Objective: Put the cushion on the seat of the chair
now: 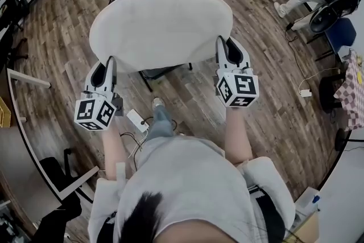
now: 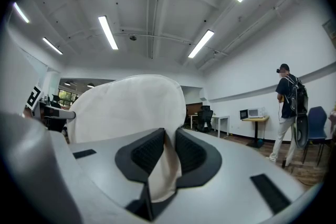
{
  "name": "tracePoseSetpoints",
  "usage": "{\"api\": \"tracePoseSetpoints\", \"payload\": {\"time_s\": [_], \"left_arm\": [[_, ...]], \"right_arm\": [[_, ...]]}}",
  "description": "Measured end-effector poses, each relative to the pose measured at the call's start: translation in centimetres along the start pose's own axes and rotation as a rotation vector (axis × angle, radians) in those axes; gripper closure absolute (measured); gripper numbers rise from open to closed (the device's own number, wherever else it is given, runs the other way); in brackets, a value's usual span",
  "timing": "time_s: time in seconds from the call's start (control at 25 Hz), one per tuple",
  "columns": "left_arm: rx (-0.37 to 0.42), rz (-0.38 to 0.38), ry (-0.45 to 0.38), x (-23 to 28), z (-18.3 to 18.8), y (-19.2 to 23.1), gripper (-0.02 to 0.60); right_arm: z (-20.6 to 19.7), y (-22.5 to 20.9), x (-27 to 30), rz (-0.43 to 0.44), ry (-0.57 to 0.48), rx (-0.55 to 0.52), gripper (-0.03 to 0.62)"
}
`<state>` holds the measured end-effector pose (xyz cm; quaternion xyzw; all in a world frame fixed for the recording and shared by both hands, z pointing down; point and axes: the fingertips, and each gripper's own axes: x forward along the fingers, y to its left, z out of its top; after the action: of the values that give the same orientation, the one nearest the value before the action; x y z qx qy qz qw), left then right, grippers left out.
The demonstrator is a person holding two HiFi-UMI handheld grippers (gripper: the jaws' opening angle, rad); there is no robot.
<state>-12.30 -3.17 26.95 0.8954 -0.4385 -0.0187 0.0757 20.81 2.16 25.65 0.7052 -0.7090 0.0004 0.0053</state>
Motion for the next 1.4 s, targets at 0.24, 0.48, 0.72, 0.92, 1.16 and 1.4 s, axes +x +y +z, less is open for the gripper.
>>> {"api": "tracePoseSetpoints", "payload": {"time_s": [0.24, 0.48, 0.72, 0.92, 1.16, 1.4], "left_arm": [[-0.022, -0.01, 0.023, 5.6, -0.2, 4.6, 0.525], [-0.045, -0.039, 0.047, 11.5, 0.1, 9.1, 0.525], [-0.069, -0.055, 0.078, 15.7, -0.6, 13.4, 0.525], [-0.095, -0.062, 0.119, 18.0, -2.0, 15.8, 0.525], [-0.13, -0.056, 0.191, 19.4, -5.1, 17.2, 0.525], [-0.182, -0.032, 0.283, 19.9, -9.2, 17.3, 0.525]], "right_arm": [[-0.8, 0.2, 6.9, -0.016, 0.03, 0.001, 0.539], [-0.9, 0.2, 13.8, -0.048, 0.057, 0.001, 0.539], [-2.0, 1.0, 19.2, -0.066, 0.09, 0.004, 0.539], [-3.8, 1.3, 22.2, -0.083, 0.137, 0.017, 0.539], [-7.4, 1.1, 24.1, -0.094, 0.217, 0.045, 0.539], [-11.9, 0.3, 25.0, -0.091, 0.325, 0.079, 0.539]]}}
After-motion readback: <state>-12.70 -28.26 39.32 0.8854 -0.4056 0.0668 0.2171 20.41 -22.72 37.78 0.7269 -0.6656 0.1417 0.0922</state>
